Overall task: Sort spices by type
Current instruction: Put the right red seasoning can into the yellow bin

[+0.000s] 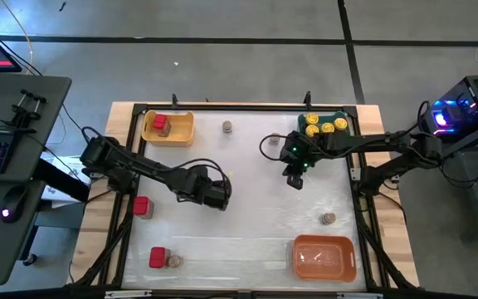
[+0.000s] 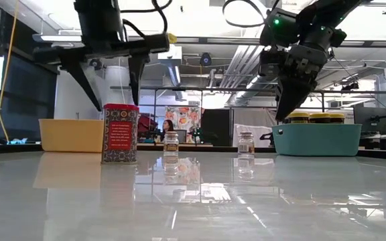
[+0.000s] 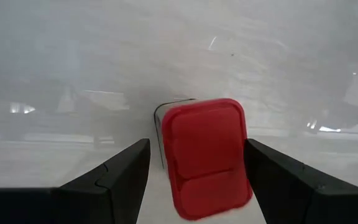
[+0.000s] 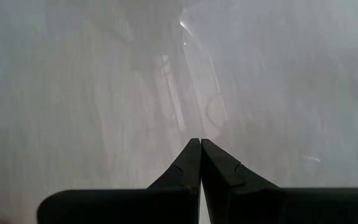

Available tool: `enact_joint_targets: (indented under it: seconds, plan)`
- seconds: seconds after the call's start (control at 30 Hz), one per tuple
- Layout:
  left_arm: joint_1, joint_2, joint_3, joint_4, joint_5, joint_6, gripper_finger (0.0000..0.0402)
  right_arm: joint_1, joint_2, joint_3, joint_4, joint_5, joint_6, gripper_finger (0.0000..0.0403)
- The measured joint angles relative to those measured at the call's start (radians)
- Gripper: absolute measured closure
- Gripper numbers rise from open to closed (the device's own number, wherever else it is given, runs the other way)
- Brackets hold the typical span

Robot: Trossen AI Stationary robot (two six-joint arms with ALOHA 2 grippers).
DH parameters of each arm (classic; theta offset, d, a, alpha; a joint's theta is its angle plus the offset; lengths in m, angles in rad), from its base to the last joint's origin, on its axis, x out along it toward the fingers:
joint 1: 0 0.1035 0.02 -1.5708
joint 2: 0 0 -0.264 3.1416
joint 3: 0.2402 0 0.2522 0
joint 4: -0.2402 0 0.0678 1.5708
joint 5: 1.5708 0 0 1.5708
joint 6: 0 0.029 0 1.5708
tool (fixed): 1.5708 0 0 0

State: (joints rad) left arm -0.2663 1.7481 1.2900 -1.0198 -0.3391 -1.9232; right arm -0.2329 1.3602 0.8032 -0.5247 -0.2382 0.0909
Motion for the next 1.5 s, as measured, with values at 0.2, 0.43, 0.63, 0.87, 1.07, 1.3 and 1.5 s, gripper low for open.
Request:
enact_joint_targets:
  seconds: [0.2, 0.43, 0.63, 0.87, 1.07, 1.3, 1.5]
  plan:
    - [0.013, 0.027, 0.0, 0.054, 0.007, 0.025, 0.0157, 0.0, 0.0, 0.0, 0.018, 0.0, 0.006, 0.0403]
    - [0.031, 0.038, 0.003, 0.056, 0.007, 0.091, 0.0157, 0.0, 0.0, 0.0, 0.034, 0.0, 0.007, 0.0403]
    - [0.046, 0.038, 0.0, 0.007, 0.025, 0.148, 0.0157, 0.0, 0.0, 0.0, 0.043, 0.0, 0.007, 0.0403]
    - [0.045, 0.031, -0.001, -0.078, 0.044, 0.139, 0.0157, 0.0, 0.0, 0.0, 0.046, 0.0, 0.006, 0.0403]
    - [0.045, 0.012, -0.001, -0.093, 0.046, 0.162, 0.0157, 0.0, 0.0, 0.0, 0.066, 0.0, 0.006, 0.0403]
    - [0.042, -0.059, -0.001, -0.115, 0.013, 0.196, 0.0157, 0.0, 0.0, 0.0, 0.069, 0.0, 0.006, 0.0403]
    - [0.042, -0.165, -0.001, -0.22, -0.046, 0.209, 0.0157, 0.0, 0.0, 0.0, 0.071, 0.0, 0.006, 0.0403]
